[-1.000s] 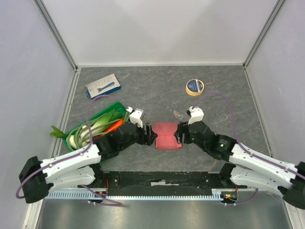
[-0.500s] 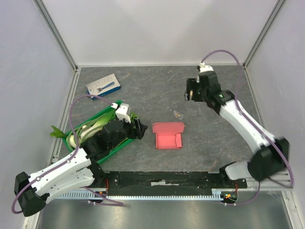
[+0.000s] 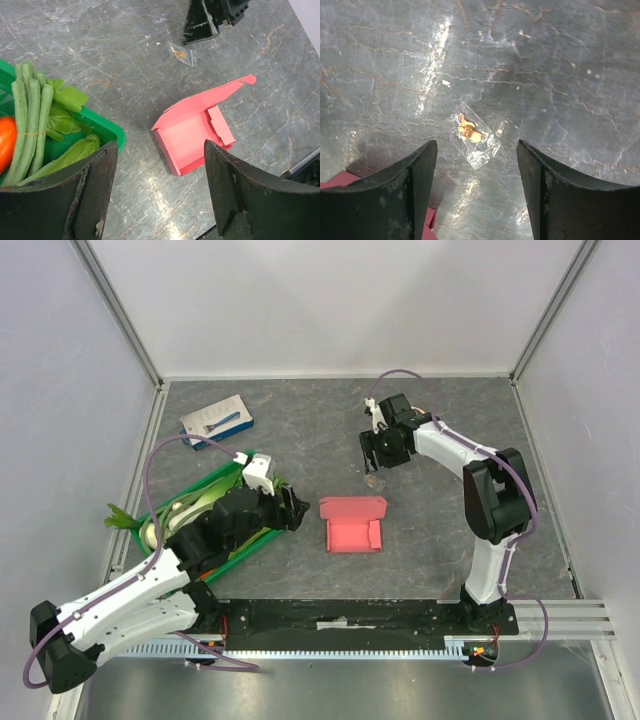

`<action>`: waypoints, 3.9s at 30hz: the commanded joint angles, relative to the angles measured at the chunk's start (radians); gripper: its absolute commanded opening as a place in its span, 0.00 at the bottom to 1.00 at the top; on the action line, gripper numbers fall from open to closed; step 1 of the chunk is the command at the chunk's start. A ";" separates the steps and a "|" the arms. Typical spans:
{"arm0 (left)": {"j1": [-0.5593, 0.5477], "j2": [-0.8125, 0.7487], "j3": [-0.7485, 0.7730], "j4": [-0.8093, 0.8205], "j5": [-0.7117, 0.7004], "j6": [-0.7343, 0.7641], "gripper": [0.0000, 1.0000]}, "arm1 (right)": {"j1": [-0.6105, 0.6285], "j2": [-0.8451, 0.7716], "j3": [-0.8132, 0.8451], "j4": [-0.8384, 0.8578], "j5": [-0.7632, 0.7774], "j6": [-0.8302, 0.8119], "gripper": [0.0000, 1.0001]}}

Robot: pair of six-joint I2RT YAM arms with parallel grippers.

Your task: Fold the paper box

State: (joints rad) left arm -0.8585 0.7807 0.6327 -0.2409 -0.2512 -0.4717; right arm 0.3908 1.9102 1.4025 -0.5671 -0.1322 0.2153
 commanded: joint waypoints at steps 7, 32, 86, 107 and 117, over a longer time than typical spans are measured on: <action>0.007 0.060 0.059 0.018 0.055 0.001 0.75 | 0.078 0.101 0.076 -0.048 0.066 -0.298 0.75; 0.009 0.040 0.075 -0.017 0.052 0.015 0.75 | -0.018 0.046 -0.091 0.026 0.175 -0.125 0.31; 0.009 0.043 0.064 0.000 0.049 0.022 0.75 | -0.084 -0.284 -0.169 0.135 0.148 -0.065 0.25; 0.018 0.039 -0.019 0.048 0.052 -0.099 0.75 | 0.551 -0.735 -0.413 0.122 0.095 0.139 0.23; 0.019 -0.032 -0.126 0.109 0.107 -0.194 0.75 | 0.695 -0.652 -0.644 0.389 0.376 0.121 0.22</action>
State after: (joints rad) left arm -0.8455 0.7887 0.5400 -0.2058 -0.1730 -0.5892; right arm 1.0634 1.2411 0.8291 -0.3622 0.1085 0.3309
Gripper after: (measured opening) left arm 0.754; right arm 0.205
